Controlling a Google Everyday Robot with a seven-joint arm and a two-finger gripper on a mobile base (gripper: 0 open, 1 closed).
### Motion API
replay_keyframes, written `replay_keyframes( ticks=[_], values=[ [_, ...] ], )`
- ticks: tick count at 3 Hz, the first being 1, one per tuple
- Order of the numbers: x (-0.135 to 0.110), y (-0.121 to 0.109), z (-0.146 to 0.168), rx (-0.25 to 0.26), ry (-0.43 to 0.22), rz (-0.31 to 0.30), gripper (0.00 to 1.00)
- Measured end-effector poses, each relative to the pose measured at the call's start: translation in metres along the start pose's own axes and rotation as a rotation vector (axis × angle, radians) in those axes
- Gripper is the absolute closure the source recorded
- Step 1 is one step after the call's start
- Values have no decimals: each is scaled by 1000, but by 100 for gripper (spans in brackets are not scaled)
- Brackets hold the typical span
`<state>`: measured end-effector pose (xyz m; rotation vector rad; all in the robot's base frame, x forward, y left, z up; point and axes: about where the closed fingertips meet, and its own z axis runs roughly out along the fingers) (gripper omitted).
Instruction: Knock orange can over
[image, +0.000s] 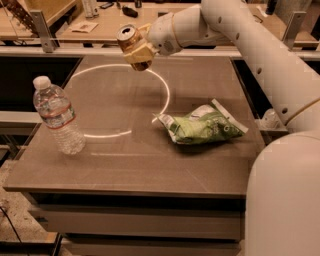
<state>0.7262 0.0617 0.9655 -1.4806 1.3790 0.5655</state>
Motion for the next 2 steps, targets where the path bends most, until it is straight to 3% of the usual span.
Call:
replay_keyframes(
  ticks=[1,2],
  values=[
    [11,5,-16,-93,104,-226,100],
    [25,17,-18,-228,193,-402,100]
  ],
)
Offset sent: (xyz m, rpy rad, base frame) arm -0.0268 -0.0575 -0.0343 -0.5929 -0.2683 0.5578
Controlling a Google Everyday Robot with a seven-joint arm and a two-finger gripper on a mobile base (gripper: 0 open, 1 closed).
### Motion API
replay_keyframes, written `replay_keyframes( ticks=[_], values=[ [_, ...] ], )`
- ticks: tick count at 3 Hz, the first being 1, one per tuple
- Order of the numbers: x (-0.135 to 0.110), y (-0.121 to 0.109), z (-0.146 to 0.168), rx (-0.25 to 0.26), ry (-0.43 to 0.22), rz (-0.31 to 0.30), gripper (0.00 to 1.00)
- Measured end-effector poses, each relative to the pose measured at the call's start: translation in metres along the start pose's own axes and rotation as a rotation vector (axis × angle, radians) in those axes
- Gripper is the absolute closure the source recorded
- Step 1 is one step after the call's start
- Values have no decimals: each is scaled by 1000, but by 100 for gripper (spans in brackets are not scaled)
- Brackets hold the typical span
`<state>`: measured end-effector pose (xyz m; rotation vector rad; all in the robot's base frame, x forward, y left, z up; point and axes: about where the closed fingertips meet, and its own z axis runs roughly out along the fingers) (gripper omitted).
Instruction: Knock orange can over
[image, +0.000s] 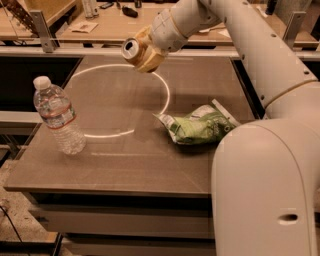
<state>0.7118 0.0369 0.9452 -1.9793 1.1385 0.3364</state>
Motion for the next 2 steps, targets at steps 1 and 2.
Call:
replay_keyframes(
  ticks=[1,2],
  values=[
    [-1,21,-1,-93,-3,-33,100],
    [-1,21,0,-95,-3,-31,100]
  ],
)
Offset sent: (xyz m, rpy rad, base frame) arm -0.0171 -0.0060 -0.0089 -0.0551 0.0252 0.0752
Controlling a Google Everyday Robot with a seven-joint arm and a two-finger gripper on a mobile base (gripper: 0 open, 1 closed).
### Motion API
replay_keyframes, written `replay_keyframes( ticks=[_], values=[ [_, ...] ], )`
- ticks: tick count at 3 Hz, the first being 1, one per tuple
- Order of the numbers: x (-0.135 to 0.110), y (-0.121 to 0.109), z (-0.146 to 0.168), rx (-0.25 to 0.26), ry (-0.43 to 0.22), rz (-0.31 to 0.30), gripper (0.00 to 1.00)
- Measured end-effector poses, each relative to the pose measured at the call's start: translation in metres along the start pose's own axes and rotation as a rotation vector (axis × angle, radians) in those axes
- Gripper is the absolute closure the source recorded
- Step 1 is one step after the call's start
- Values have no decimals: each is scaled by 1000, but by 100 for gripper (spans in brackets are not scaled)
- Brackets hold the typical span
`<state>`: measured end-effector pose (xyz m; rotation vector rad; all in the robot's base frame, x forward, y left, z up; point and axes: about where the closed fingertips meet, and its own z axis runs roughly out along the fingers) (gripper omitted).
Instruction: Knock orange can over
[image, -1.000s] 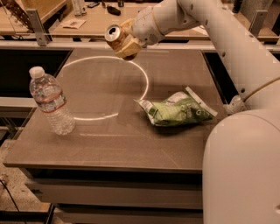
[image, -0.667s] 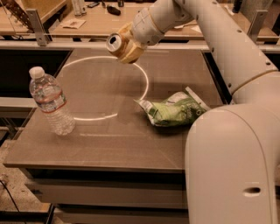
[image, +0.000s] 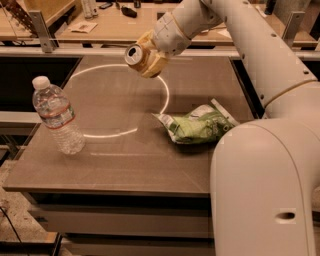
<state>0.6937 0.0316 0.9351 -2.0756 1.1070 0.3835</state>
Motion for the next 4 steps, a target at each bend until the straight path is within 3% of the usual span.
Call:
replay_keyframes(
  ticks=[1,2,3,4],
  values=[
    [11,3,-1,-17,57,26,100],
    [18,15,-2,-88,173,-22,100],
    [21,32,-5,-209,248,-195,100],
    [30,43,-4,-324,274,-354,100]
  ],
)
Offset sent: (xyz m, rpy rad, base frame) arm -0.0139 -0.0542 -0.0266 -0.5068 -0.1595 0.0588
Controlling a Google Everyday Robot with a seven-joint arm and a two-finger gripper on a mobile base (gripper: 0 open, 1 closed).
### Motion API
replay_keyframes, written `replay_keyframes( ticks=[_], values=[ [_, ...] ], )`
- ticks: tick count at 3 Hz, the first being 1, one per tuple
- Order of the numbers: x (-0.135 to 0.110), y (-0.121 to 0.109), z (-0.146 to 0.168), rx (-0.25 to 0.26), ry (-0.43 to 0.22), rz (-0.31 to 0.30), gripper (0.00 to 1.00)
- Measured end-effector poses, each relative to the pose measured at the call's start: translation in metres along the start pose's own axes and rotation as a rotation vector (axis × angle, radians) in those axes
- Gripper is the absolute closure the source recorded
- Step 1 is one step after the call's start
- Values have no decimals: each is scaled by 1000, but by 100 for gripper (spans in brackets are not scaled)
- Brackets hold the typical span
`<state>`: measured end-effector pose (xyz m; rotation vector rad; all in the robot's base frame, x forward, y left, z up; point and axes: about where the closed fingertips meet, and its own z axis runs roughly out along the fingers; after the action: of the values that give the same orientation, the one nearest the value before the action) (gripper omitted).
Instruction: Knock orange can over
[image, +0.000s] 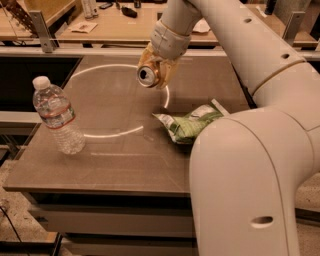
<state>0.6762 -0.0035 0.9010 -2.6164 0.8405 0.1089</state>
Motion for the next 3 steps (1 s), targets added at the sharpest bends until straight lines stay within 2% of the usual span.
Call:
replay_keyframes(
  ticks=[1,2,3],
  values=[
    [9,4,5,11,-32,-120,100],
    [15,15,7,105,-142,-161,100],
    [19,31,6,179,-231,-153,100]
  ],
)
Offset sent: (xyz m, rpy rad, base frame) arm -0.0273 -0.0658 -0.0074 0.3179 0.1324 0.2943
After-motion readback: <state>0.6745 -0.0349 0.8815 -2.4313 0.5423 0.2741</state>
